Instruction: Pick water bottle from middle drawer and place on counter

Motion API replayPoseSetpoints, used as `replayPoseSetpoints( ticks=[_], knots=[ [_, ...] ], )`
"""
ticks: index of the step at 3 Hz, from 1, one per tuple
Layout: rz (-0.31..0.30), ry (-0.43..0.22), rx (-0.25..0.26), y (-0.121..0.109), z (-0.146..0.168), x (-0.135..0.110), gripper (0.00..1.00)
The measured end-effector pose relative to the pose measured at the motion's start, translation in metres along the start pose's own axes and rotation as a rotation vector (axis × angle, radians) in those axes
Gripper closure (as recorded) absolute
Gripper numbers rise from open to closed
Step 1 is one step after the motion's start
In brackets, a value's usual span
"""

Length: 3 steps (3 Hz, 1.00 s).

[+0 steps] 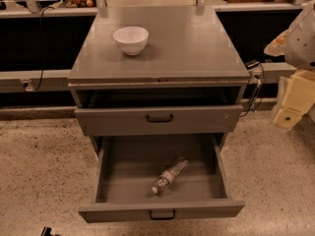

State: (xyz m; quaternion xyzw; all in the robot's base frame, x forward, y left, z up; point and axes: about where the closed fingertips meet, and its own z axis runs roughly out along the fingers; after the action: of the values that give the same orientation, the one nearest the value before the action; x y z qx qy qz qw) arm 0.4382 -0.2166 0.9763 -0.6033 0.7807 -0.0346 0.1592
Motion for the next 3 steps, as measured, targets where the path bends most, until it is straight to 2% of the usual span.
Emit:
replayPoseSetpoints(
  ticks=[1,2,3],
  knots=[
    [0.0,0.0,0.0,0.0,0.0,0.0,0.0],
    [-0.005,-0.049,0.01,-0.006,0.019,0.004,0.0],
    [-0.009,-0.062,0.033,-0.01,0.017,0.002,0.0]
  ],
)
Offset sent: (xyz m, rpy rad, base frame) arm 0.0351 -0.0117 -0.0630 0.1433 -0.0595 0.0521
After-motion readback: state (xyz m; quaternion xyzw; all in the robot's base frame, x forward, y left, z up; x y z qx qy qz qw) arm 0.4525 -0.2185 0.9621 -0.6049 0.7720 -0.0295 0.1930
